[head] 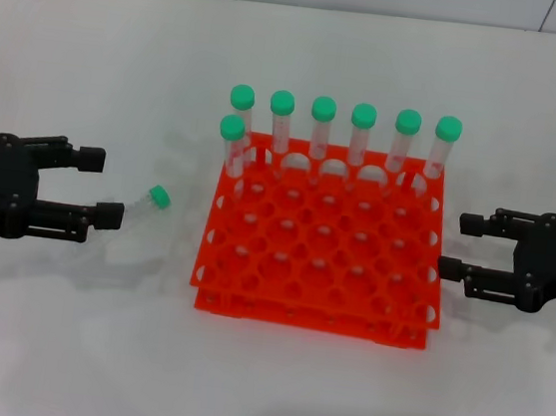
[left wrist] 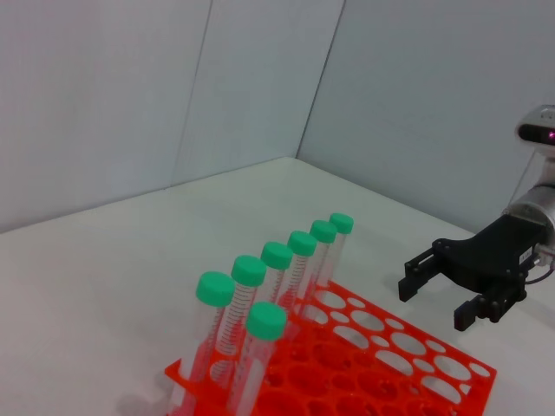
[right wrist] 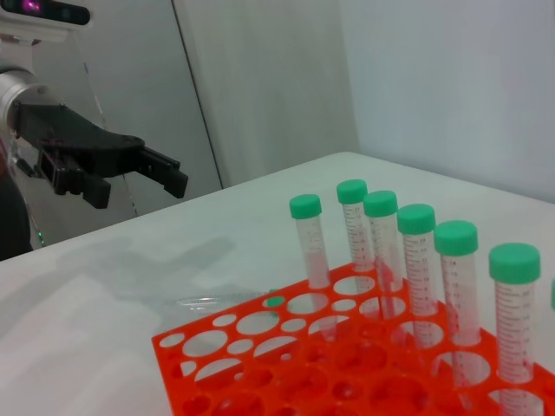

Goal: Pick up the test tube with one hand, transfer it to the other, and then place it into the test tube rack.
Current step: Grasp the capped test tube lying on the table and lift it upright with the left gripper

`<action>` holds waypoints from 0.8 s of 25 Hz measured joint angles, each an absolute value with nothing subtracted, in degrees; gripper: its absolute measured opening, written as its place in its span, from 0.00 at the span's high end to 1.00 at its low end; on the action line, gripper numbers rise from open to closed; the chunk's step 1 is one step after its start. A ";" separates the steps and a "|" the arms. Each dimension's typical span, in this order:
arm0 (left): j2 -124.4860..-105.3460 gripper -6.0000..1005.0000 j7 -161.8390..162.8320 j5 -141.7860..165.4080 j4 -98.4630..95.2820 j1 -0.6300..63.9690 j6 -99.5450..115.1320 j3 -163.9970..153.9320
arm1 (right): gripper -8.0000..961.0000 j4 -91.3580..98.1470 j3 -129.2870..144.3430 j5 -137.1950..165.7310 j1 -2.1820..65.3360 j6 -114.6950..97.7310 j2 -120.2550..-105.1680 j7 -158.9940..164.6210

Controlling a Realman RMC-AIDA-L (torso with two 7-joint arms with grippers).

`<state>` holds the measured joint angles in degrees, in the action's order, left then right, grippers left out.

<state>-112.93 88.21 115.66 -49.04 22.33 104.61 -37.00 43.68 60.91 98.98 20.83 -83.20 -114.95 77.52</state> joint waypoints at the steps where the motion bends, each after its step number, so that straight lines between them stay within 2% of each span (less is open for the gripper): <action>1: -112.94 0.11 88.22 115.66 -49.04 22.33 104.59 -37.00 | 0.29 43.68 60.91 98.96 20.83 -83.19 -114.95 77.52; 20: -112.57 0.11 89.49 114.23 -49.21 22.53 104.29 -36.29 | 0.29 43.68 60.65 98.05 20.88 -83.05 -115.08 77.52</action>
<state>-112.57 89.49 114.24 -49.21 22.53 104.29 -36.29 43.68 60.65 98.05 20.88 -83.05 -115.08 77.52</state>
